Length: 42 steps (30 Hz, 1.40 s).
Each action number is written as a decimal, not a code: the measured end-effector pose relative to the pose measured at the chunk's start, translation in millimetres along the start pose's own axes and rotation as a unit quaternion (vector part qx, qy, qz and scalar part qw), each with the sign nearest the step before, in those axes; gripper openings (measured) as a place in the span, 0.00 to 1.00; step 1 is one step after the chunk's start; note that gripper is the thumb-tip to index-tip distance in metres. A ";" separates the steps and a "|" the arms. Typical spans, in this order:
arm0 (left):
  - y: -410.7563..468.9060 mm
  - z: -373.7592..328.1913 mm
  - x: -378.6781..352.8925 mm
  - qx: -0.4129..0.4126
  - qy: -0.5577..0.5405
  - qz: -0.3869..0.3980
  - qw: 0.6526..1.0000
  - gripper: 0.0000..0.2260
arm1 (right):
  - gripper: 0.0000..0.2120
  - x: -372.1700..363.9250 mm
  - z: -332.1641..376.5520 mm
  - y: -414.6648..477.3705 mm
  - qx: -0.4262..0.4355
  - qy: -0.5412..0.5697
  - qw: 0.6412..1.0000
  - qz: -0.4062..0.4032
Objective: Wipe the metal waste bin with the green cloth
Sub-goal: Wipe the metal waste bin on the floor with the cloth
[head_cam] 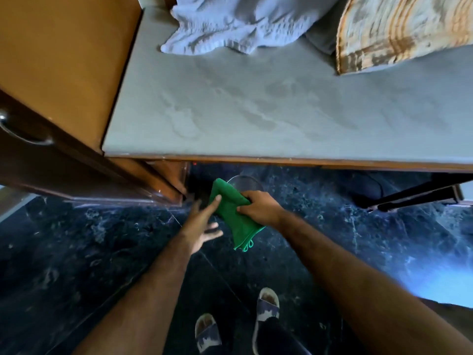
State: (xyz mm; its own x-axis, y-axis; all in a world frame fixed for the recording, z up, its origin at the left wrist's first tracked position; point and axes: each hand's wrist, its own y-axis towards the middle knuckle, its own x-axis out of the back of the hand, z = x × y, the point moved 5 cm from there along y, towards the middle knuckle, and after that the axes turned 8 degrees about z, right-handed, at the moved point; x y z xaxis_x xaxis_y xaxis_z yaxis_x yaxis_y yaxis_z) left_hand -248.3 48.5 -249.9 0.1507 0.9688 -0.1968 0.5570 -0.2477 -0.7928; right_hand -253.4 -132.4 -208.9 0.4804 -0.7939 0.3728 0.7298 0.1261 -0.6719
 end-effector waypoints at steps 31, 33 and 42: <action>394.3 165.6 116.7 -0.203 0.033 -0.107 0.973 0.26 | 0.13 -169.4 -202.4 334.8 0.019 -0.242 0.947 -0.210; 386.3 151.7 101.6 -0.244 0.125 -0.121 0.954 0.26 | 0.14 -162.6 -202.3 328.0 0.029 -0.243 0.945 -0.215; 384.0 141.1 47.4 -0.371 0.244 -0.113 0.889 0.29 | 0.10 -144.7 -226.4 291.6 0.110 -0.107 0.973 -0.171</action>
State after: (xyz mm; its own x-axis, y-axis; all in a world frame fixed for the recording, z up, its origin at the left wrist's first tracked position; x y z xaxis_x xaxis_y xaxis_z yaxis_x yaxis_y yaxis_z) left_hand -142.5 0.8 -645.1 0.2024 0.9195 0.3370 0.9761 -0.1614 -0.1458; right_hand -220.2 -115.4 -603.6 0.2636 -0.6726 0.6914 0.9402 0.0189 -0.3400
